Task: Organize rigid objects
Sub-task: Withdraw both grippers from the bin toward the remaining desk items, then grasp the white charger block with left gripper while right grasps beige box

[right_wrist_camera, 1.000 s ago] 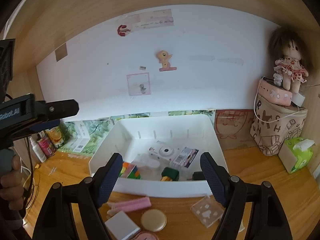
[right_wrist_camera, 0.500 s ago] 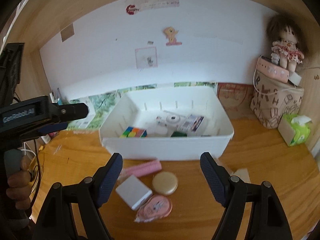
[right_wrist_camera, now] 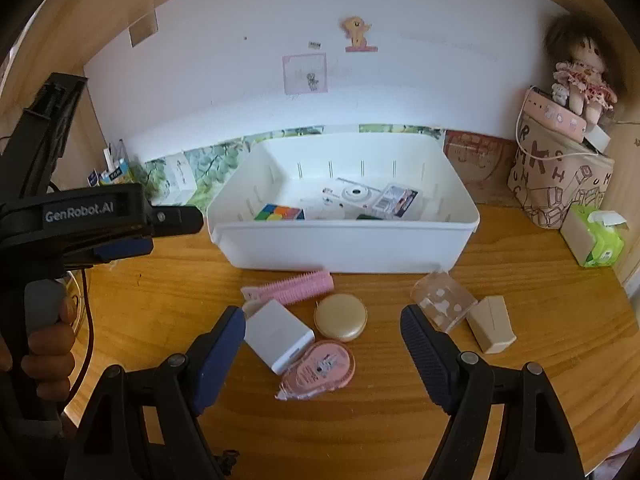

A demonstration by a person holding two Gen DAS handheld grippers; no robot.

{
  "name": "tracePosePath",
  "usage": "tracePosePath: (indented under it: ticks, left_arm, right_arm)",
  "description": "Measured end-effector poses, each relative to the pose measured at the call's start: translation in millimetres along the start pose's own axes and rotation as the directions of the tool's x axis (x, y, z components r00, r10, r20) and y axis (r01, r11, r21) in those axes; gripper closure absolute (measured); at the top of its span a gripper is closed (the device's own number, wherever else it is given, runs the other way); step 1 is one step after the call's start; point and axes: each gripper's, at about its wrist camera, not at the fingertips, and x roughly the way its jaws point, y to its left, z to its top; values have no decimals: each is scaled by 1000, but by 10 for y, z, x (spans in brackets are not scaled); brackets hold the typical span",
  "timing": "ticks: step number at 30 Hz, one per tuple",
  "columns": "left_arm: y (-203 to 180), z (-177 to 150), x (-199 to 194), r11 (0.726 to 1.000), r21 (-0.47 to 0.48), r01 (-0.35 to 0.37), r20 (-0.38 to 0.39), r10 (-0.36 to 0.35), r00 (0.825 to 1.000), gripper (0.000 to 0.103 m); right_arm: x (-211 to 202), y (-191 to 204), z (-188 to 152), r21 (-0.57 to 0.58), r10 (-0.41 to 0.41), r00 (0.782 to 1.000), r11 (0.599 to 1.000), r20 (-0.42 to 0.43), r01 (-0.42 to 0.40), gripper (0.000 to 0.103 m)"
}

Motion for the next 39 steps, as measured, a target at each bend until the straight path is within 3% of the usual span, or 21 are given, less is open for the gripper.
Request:
tracePosePath:
  ticks: [6,12,17,22,36,39]
  left_arm:
    - [46,-118,132,996,-71,-57,-70,52,996,20]
    - [124,-214,277,971,-199,-132,-149,103,983,17]
    - [63,-361,430,948,-279,-152,-225,90,970,17]
    - [-64,-430,530,929,-330,-167,-242,88,966,17]
    - [-202,-532,810,795,-553,-249,-240,135,961,17]
    - [-263,-546,870,780,-573,-253,-234,140,962,17]
  right_arm:
    - [45,-109,-43,-29,13,999,999,-39,-14,23]
    - [96,-308,-66,-48,41,995,998,-95,-46,22]
    - [126,-521,-84,-57,51,989,997,-136,-59,23]
    - [143,-723,-100,-74,58,984,995,-167,-71,23]
    - [350,-1363,14,-133,58,970,987,-235,-91,23]
    - [441,-1468,22,-145,49,964,985,-260,-89,23]
